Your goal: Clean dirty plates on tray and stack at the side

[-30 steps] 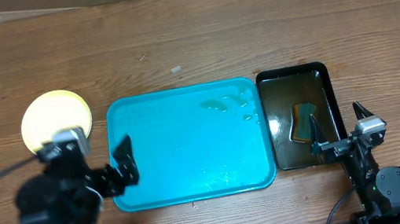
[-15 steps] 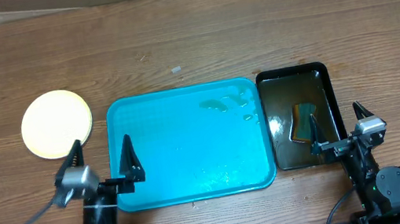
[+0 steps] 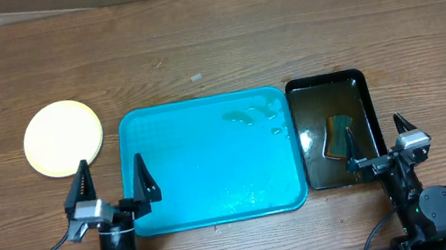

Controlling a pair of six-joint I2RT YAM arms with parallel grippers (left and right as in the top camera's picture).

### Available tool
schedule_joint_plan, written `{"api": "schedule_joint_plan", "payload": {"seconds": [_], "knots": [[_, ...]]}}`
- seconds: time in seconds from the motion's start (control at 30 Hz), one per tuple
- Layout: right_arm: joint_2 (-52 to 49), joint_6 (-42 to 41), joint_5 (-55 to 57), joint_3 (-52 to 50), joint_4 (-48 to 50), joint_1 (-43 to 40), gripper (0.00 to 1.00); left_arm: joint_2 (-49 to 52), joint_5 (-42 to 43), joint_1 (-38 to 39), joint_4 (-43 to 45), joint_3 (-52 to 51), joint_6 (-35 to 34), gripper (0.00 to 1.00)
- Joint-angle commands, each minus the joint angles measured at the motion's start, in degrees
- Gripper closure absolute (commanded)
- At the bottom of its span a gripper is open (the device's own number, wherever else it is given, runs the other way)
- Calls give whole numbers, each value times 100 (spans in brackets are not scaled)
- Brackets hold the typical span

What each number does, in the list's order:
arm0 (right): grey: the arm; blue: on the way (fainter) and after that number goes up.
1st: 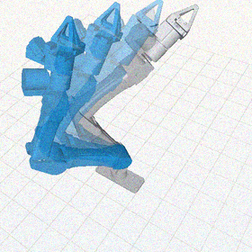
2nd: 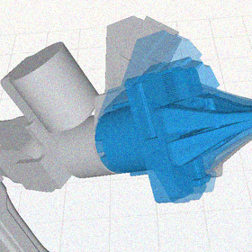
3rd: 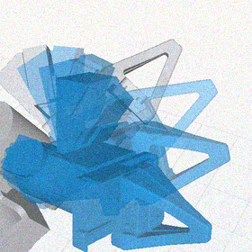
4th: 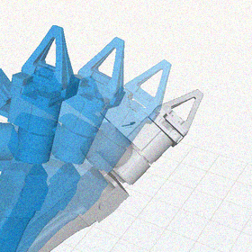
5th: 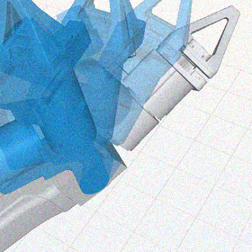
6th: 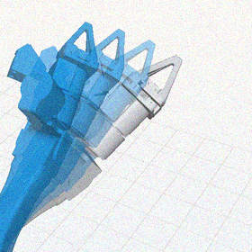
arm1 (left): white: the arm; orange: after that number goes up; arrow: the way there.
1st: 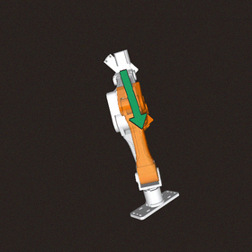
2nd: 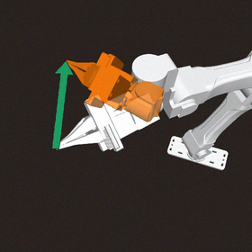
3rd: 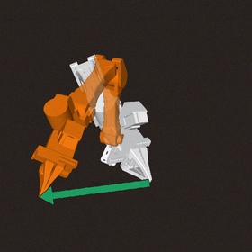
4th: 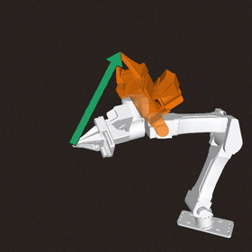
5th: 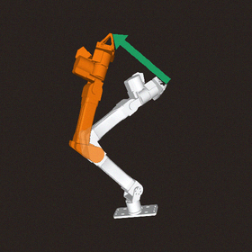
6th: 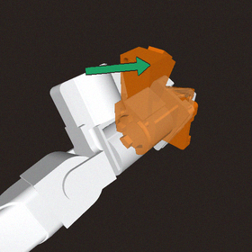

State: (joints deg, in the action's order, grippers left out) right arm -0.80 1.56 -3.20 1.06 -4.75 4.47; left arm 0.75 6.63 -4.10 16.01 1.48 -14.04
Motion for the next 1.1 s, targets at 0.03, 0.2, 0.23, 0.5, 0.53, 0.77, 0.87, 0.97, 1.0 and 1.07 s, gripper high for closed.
{"api": "schedule_joint_plan", "payload": {"seconds": [0.03, 0.2, 0.23, 0.5, 0.53, 0.77, 0.87, 0.97, 1.0, 1.07], "knots": [[63, 37, -33, -61, 22, -42, 0, -55, -289, 31, -654, -122, -74, 0], [63, 37, -31, -61, 22, -42, 0, -55, -693, 31, -1792, -122, -79, 0], [63, 37, -31, -61, 22, -42, 0, -55, -756, 31, -2081, -122, -72, 0], [63, 37, -31, -61, 22, -42, 0, -57, -748, 37, -2033, -120, 313, 0], [63, 37, -31, -61, 22, -42, 0, -57, -748, 37, -2033, -120, 313, 0], [63, 37, -31, -61, 22, -42, 0, -55, -748, 37, -2035, -120, 315, 0], [63, 37, -31, -61, 22, -42, 0, -52, -748, 37, -2035, -120, 313, 0], [63, 37, -31, -61, 22, -42, 0, -52, -745, 37, -2035, -120, 315, 1], [63, 37, -31, -61, 22, -42, 0, -52, -748, 37, -2035, -120, 313, 0], [63, 37, -33, -61, 22, -42, 0, -52, -748, 37, -2035, -120, 313, 0]]}}
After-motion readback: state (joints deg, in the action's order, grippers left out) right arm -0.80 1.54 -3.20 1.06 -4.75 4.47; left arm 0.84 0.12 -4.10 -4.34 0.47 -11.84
